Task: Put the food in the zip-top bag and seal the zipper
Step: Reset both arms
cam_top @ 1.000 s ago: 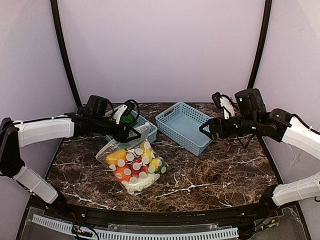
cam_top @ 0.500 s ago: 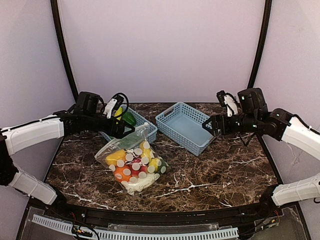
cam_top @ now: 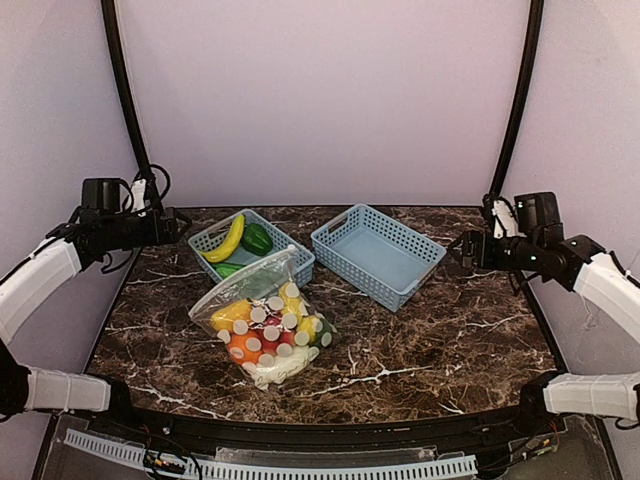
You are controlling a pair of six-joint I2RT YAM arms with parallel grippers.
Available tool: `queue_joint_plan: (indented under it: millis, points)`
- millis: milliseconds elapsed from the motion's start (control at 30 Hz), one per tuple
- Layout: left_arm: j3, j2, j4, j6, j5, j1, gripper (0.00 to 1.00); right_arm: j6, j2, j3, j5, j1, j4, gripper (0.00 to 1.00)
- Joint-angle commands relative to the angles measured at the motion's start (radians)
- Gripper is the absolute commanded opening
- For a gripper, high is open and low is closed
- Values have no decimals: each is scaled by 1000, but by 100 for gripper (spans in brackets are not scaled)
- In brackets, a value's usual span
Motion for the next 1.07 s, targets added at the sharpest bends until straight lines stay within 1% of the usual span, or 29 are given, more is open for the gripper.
queue_joint_plan:
  millis: [0, 67, 200, 333, 433, 733, 1033]
  points:
    - [-57, -122, -53, -10, -5, 102, 100, -23, -82, -32, -11, -92, 33, 99]
    - [-83, -182, -50, 19, -58, 106, 100, -43, -117, -52, -1, -115, 48, 99]
    - [-152, -310, -14, 64, -145, 107, 100, -104, -212, -110, 28, -120, 115, 99]
    - [-210, -400, 0, 87, -178, 107, 100, -138, -303, -170, 34, -122, 198, 99]
    - [-239, -442, 7, 88, -195, 107, 100, -142, -338, -199, 27, -122, 224, 99]
    - [-255, -470, 9, 105, -186, 107, 100, -132, -381, -243, 30, -122, 244, 99]
    - [-241, -437, -18, 115, -183, 107, 100, -137, -379, -240, 29, -122, 243, 99]
